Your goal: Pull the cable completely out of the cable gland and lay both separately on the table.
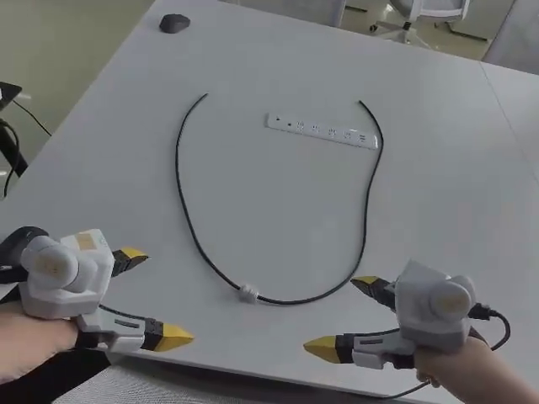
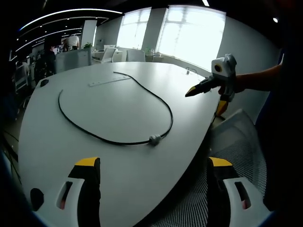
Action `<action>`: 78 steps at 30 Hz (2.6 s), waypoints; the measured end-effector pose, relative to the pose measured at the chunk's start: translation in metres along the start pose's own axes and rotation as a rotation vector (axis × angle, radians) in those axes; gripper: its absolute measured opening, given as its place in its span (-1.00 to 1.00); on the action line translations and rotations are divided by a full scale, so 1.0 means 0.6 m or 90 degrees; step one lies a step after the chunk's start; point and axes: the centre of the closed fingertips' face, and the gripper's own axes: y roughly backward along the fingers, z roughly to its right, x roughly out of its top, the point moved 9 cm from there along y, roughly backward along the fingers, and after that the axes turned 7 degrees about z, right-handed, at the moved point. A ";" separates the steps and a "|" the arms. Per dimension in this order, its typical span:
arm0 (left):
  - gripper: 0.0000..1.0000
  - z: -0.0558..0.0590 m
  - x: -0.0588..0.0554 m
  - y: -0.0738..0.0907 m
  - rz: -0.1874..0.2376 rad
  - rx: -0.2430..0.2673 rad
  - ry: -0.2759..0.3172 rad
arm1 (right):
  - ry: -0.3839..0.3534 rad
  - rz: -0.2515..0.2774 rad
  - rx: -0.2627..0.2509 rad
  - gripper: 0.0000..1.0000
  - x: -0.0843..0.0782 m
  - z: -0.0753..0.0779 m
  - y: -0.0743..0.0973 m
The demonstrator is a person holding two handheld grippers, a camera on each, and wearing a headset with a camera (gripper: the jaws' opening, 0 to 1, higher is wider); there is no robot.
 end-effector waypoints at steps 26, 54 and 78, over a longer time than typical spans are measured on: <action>0.83 -0.014 -0.006 -0.014 -0.006 0.006 0.001 | 0.045 -0.041 0.044 0.68 0.036 0.010 -0.095; 0.82 -0.023 -0.017 -0.032 -0.006 0.002 0.014 | 0.098 -0.173 0.100 0.13 0.020 0.025 -0.219; 0.76 -0.002 -0.032 -0.016 -0.012 -0.004 0.027 | 0.129 -0.222 0.123 -0.53 0.006 0.016 -0.257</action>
